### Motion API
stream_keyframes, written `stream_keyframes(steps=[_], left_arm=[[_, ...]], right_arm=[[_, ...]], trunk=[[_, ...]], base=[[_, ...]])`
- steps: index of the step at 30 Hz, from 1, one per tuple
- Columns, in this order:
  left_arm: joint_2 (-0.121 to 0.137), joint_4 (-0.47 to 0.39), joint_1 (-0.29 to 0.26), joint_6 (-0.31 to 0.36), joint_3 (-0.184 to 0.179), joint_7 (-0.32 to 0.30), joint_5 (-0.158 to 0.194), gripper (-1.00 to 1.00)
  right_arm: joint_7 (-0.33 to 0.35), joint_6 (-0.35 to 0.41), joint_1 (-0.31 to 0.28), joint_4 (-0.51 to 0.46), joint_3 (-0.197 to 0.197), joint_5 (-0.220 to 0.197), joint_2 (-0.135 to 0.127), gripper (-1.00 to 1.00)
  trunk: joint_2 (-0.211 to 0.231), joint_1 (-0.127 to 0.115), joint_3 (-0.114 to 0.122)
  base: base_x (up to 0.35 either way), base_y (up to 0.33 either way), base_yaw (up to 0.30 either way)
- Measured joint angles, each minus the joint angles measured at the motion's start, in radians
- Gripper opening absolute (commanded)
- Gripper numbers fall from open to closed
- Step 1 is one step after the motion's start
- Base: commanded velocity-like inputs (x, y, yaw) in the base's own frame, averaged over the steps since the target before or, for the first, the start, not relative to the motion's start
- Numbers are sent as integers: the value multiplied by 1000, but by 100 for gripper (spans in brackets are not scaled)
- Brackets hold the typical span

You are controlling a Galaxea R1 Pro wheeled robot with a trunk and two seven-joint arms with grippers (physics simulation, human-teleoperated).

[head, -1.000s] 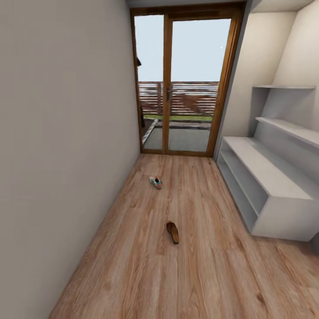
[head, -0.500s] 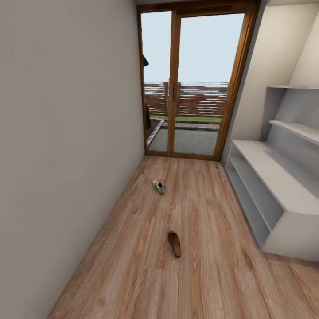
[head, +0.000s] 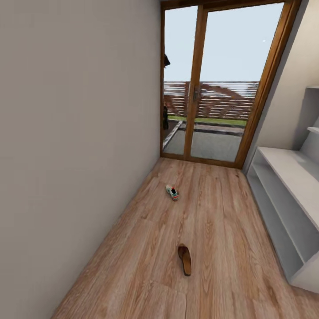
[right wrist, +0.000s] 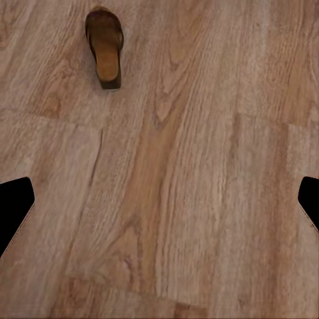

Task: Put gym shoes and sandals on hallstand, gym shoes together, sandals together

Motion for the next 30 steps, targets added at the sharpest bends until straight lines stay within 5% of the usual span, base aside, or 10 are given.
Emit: stream_keyframes(steps=[18, 30], left_arm=[[0, 0, 0, 0, 0, 0, 0, 100], [2, 0, 0, 0, 1, 0, 15, 100]], right_arm=[[-2, 0, 0, 0, -3, 2, -3, 100], [-3, 0, 0, 1, -3, 2, -3, 100]], trunk=[[0, 0, 0], [0, 0, 0]], base=[[289, -149, 78], [294, 6, 0]])
